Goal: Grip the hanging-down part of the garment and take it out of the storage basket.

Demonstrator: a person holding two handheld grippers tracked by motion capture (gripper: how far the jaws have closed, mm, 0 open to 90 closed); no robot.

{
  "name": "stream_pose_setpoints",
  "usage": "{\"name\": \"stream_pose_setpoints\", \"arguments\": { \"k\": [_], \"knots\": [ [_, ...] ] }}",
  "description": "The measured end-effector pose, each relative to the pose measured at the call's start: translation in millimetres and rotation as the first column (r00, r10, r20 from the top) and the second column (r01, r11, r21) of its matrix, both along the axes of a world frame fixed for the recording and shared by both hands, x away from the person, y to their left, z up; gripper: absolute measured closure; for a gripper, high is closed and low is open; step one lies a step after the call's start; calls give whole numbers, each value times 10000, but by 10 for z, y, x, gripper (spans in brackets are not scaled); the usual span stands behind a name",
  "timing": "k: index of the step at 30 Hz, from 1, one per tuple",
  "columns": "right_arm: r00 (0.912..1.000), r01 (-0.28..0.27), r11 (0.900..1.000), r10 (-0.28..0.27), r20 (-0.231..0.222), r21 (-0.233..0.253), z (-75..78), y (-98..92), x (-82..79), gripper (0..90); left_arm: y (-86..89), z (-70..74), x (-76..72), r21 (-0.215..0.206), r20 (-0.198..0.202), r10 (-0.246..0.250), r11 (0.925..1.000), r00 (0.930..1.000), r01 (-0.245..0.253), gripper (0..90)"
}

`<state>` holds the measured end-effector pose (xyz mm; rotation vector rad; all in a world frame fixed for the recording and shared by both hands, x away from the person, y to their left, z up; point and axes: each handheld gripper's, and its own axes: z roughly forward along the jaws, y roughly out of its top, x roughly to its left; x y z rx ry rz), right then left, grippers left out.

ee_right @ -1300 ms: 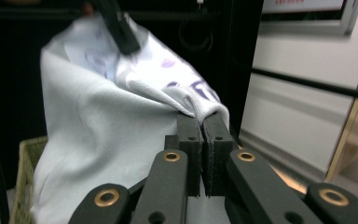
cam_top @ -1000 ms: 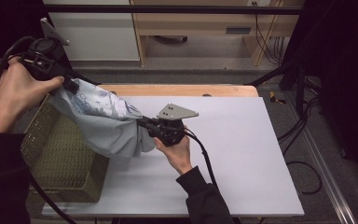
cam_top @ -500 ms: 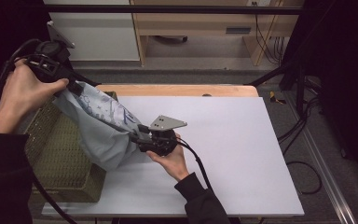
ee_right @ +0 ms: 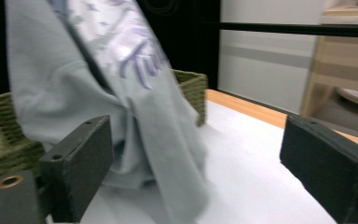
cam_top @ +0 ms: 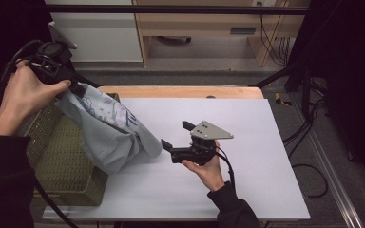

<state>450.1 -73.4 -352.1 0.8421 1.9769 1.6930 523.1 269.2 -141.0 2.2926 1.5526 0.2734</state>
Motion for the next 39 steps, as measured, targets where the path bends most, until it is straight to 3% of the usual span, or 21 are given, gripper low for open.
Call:
{"name": "stream_pose_setpoints", "arguments": {
  "k": [6, 14, 23, 29, 33, 39],
  "knots": [
    [9979, 652, 9979, -652, 15, 27, -36, -306, -90, 44, 26, -7, 0, -43, -10, 41, 10000, 10000, -41, 876],
    [9882, 1528, 9880, -1531, 98, 243, -187, -677, -233, 15, 65, -24, 0, -107, -15, 82, 9999, 10000, -82, 876],
    [9697, 2429, 9695, -2436, 195, 322, -387, -1004, -448, 3, 84, -23, -13, -126, -27, 84, 9999, 10000, -84, 875],
    [9595, 2796, 9595, -2806, 261, 354, -482, -1134, -565, 3, 85, -32, -9, -158, -39, 76, 9998, 10000, -76, 875],
    [9576, 2873, 9565, -2880, 59, 507, -561, -1208, -614, 2, 90, -31, -5, -155, -23, 73, 9999, 10000, -74, 876],
    [9530, 3025, 9524, -3029, 64, 367, -639, -1239, -651, 2, 108, -45, -8, -227, -44, 80, 9997, 10000, -81, 876]
  ]
}}
